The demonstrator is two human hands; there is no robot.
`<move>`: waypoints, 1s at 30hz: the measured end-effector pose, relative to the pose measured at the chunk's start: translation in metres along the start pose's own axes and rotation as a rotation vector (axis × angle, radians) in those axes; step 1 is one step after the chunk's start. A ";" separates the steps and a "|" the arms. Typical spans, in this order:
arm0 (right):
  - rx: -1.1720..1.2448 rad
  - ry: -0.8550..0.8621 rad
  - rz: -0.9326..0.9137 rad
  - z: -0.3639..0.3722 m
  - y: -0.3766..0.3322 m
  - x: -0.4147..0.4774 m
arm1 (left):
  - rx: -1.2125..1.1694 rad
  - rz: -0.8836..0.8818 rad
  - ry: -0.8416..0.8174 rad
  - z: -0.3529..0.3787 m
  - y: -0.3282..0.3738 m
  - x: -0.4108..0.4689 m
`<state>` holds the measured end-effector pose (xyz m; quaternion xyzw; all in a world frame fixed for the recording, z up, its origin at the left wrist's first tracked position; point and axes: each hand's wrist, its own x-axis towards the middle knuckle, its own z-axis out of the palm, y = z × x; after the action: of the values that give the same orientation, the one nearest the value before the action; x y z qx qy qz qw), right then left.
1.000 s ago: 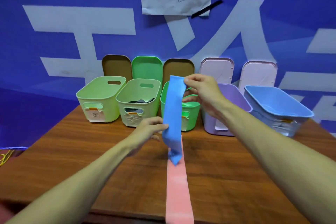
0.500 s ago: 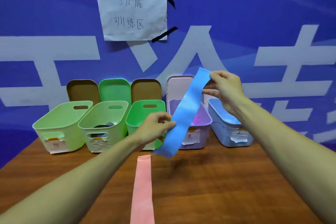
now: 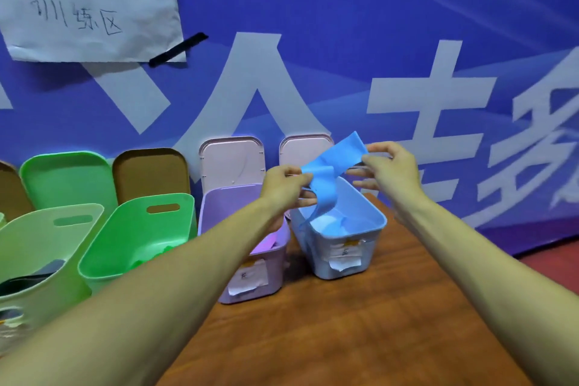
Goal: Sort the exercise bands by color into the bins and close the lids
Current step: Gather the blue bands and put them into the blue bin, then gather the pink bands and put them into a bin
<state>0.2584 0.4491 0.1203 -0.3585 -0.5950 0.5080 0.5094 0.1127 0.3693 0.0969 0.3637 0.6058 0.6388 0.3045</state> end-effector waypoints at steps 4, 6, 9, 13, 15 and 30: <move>-0.055 0.063 -0.039 -0.001 0.018 0.025 | 0.070 -0.007 -0.064 0.022 -0.011 0.036; -0.050 0.065 -0.006 -0.001 0.032 0.036 | 0.394 0.046 -0.158 0.024 -0.022 0.048; -0.145 -0.039 0.121 -0.002 0.057 0.045 | 0.953 0.152 -0.276 0.013 -0.036 0.051; -0.334 -0.183 0.181 -0.001 0.078 0.035 | 0.983 0.291 -0.226 -0.007 -0.038 0.037; -0.377 -0.169 0.139 0.003 0.078 0.027 | 0.931 0.329 -0.207 -0.021 -0.038 0.027; -0.684 -0.824 -0.241 0.135 0.086 -0.138 | 0.723 0.280 -0.043 -0.190 -0.071 -0.147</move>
<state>0.1510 0.3060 0.0083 -0.2045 -0.9132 0.3222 0.1432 0.0314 0.1476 0.0114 0.5400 0.7300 0.4115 0.0791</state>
